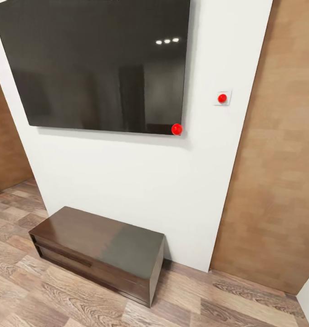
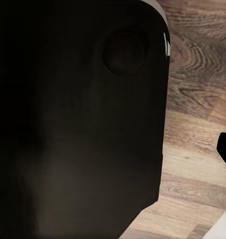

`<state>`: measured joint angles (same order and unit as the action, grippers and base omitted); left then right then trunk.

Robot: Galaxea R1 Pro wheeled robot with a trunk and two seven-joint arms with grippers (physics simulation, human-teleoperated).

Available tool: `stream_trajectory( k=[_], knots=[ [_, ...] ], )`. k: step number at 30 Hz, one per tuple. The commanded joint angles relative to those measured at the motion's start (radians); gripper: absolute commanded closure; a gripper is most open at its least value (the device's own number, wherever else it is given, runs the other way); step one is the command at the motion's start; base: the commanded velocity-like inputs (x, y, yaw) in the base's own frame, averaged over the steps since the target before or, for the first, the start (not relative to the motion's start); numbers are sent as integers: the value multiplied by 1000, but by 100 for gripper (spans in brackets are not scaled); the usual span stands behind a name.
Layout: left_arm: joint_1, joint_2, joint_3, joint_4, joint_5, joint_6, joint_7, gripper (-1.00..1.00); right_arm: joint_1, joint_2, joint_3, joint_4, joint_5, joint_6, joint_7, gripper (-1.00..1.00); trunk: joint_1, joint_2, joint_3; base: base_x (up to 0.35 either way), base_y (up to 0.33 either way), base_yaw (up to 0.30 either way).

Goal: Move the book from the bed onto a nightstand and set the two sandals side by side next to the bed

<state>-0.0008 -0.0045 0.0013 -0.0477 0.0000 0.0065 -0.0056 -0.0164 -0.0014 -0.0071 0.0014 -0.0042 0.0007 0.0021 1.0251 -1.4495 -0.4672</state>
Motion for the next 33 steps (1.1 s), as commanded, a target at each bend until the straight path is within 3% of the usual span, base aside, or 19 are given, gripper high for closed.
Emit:
stream_trajectory(
  k=[1,26,33],
  knots=[
    [0,0,0,-1,0,1,-1,-100,0,0,-1,0,0,0,0,-100,0,0,-1,0,0,291],
    [0,0,-1,-2,-1,-5,-1,-100,0,0,2,0,0,0,2,-100,0,0,-1,0,0,291],
    [0,0,-1,-7,-1,-57,-1,-100,0,0,1,0,0,0,2,-100,0,0,-1,0,0,291]
  ],
)
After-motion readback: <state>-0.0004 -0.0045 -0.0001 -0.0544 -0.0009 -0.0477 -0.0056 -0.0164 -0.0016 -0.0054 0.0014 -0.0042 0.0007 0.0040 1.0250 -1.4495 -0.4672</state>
